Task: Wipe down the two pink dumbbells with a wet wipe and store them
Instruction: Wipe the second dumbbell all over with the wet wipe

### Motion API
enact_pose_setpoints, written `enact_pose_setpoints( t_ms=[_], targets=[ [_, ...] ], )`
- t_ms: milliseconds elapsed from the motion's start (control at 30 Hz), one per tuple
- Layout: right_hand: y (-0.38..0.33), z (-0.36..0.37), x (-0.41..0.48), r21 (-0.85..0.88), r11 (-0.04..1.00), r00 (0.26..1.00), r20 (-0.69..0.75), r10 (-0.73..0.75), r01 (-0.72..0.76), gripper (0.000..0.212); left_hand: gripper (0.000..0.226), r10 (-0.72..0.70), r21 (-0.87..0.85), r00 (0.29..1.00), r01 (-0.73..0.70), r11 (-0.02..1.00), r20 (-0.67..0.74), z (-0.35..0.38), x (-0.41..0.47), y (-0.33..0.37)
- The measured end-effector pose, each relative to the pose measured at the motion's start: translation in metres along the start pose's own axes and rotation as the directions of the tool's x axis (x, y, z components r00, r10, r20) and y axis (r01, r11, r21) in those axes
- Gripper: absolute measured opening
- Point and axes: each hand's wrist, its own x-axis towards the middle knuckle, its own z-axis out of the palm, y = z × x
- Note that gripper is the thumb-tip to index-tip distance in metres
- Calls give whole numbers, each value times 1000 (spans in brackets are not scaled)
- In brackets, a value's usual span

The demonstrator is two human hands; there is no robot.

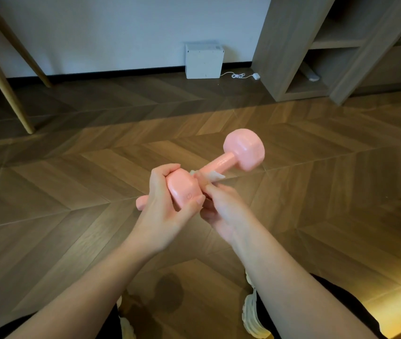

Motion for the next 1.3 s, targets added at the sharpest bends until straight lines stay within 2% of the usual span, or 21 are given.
enact_pose_setpoints(
  t_ms=[167,233,333,400,500,600,700,800,900,967,1067,1167,1300],
  targets=[
    [-4,-5,4,20,999,996,-81,34,-32,15,66,-9,2,1000,9,1000,17,0,-1,-2],
    [-13,-13,7,140,990,988,-151,9,12,15,66,10,24,1000,-11,1000,30,0,-1,-1],
    [-29,-25,11,382,922,969,-244,31,67,25,65,30,49,998,-32,998,58,1,-5,0],
    [-32,-27,11,448,889,967,-252,27,92,27,66,30,56,998,-33,998,56,3,-5,2],
    [-26,-21,11,375,918,972,-230,-40,127,30,63,-12,-12,998,13,1000,55,5,-3,7],
    [-13,-10,5,136,985,992,-81,-93,103,19,70,-171,-196,985,172,965,21,8,-1,12],
    [-6,-3,0,-70,995,997,31,-71,73,17,68,-196,-299,981,188,935,5,7,3,16],
    [-14,-6,2,-71,994,996,-7,-86,85,15,57,-298,-448,953,286,847,45,9,4,18],
    [-30,-17,8,157,979,987,-116,-110,127,9,65,-374,-577,919,375,726,128,10,2,19],
    [-37,-24,11,342,929,978,-189,-83,145,15,65,-391,-589,901,421,690,186,11,0,20],
    [-33,-24,10,459,871,969,-237,-71,176,24,56,-409,-575,882,466,673,235,12,-2,23],
    [-29,-23,12,483,857,973,-217,-81,179,31,58,-433,-587,860,504,634,271,12,0,24],
    [-33,-27,13,459,869,982,-101,-158,187,34,50,-380,-662,793,608,438,476,-4,7,27]
  ],
)
